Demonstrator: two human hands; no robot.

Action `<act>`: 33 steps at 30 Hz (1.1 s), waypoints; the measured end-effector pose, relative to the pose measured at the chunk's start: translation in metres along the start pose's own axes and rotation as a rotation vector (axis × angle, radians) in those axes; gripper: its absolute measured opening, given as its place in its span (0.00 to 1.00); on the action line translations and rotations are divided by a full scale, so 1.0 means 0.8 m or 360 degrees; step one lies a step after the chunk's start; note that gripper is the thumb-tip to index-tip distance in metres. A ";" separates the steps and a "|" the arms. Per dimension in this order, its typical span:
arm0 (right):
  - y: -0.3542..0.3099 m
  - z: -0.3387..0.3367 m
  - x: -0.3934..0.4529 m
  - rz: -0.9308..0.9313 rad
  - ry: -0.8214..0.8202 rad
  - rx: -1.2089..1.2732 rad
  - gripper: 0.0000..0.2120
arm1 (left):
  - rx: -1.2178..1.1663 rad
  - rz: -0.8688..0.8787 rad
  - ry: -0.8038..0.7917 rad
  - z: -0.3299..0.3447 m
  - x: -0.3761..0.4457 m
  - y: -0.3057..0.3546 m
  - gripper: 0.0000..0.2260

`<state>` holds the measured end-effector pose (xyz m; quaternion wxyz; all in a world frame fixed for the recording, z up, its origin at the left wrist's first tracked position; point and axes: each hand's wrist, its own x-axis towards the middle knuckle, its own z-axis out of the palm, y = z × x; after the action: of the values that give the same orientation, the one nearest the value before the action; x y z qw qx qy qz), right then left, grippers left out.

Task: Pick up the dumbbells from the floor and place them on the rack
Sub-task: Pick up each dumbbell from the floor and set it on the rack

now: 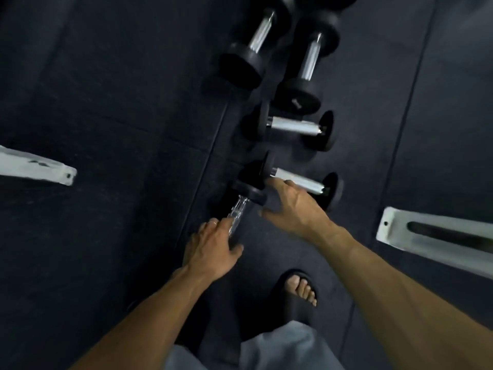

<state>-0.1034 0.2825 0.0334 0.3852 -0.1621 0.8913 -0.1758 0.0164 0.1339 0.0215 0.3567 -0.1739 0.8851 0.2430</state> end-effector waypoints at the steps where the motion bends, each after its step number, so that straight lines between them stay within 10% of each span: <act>1: 0.008 0.020 0.012 -0.0005 0.0025 0.0043 0.33 | 0.0003 -0.0020 0.0007 0.015 0.014 -0.008 0.26; 19: 0.013 0.106 0.049 -0.0033 0.0557 0.0396 0.20 | -0.0477 -0.0139 -0.0085 0.064 0.052 -0.062 0.21; 33: -0.177 -0.138 -0.082 -0.0270 0.0476 0.0396 0.18 | -0.0465 -0.0050 0.0141 -0.196 -0.132 0.001 0.16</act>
<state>-0.1210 0.2054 0.2074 0.2494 -0.1599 0.8932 -0.3383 0.0025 0.0620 0.1954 0.2920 -0.2482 0.8524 0.3557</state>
